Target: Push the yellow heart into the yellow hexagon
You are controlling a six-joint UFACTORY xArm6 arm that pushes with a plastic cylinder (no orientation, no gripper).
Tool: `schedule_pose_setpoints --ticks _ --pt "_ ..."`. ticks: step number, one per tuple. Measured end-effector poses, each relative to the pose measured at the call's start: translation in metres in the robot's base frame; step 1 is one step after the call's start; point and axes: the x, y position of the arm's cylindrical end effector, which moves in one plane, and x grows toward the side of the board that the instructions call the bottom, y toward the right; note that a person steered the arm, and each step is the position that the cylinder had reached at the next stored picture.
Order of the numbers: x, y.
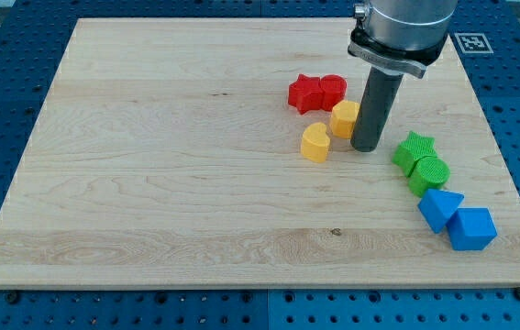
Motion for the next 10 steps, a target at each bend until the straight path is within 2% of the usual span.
schedule_pose_setpoints --ticks 4,6,9,10 --pt "0.009 0.037" --pt "0.006 0.007" --pt "-0.033 -0.013" --pt "-0.028 -0.013"
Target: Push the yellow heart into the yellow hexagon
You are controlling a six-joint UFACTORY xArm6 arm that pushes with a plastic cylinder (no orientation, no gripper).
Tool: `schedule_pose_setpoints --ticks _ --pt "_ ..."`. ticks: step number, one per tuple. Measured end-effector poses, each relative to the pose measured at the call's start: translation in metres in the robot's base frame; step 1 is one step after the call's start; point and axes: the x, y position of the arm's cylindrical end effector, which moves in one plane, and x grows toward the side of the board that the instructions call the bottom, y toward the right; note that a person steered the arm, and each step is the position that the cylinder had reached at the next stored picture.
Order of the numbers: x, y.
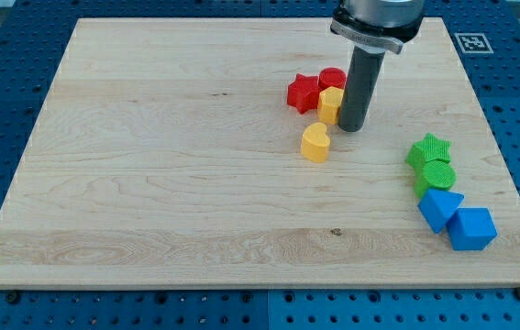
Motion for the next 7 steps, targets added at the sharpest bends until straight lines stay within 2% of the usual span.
schedule_pose_setpoints --ticks 2,4,7 --pt "0.058 0.009" --pt "0.09 -0.003" --pt "0.065 -0.003"
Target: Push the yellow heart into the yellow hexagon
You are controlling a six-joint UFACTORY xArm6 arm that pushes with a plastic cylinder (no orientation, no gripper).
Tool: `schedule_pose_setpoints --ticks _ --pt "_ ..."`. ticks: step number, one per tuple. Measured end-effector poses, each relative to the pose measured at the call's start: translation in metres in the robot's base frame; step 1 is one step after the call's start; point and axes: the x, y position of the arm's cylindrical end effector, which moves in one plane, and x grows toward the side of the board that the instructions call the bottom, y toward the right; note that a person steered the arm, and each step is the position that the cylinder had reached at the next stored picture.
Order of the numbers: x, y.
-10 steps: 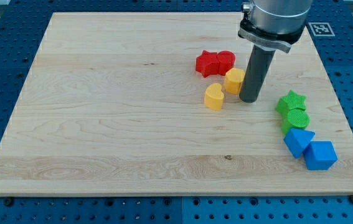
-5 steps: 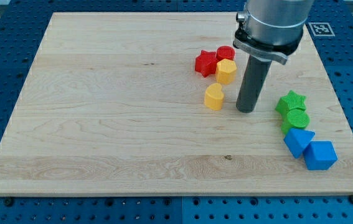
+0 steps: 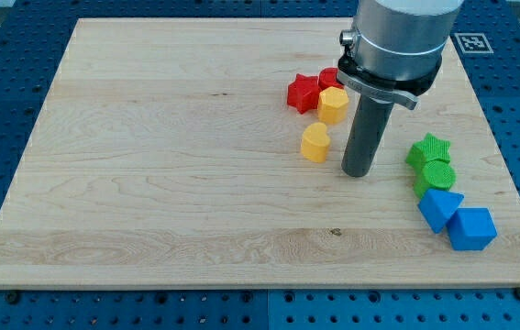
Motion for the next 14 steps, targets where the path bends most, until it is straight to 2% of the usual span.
schedule_pose_setpoints --ticks 2,3,6,7,8,9,11,13,14 --pt "-0.004 0.0" --pt "0.008 -0.007" --pt "-0.026 -0.025" --pt "-0.022 -0.026" --pt "0.014 -0.03" --pt "0.025 -0.041" --pt "0.025 -0.06" --pt "0.006 -0.069" --pt "-0.019 -0.069"
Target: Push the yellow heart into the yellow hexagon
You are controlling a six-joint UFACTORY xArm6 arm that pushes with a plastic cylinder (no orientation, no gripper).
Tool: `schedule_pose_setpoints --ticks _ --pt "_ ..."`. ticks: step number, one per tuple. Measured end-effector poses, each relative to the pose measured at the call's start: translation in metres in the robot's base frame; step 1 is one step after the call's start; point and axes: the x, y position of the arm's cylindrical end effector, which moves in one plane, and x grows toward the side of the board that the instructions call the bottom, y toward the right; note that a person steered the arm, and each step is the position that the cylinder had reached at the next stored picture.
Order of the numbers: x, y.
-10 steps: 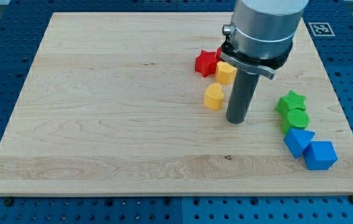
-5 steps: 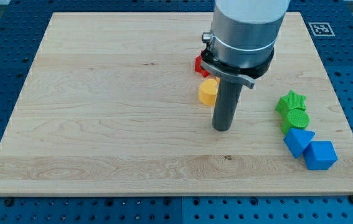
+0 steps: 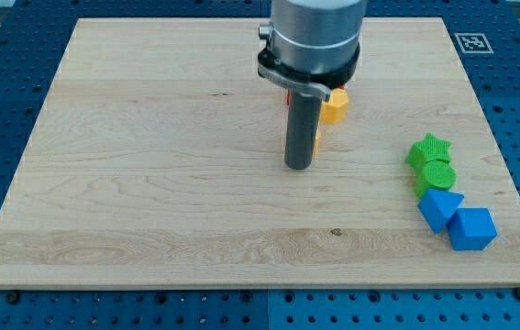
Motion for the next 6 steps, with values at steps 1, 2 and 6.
schedule_pose_setpoints --ticks 1,2,6 --pt "-0.01 0.0" --pt "-0.014 0.0" --pt "-0.035 0.0"
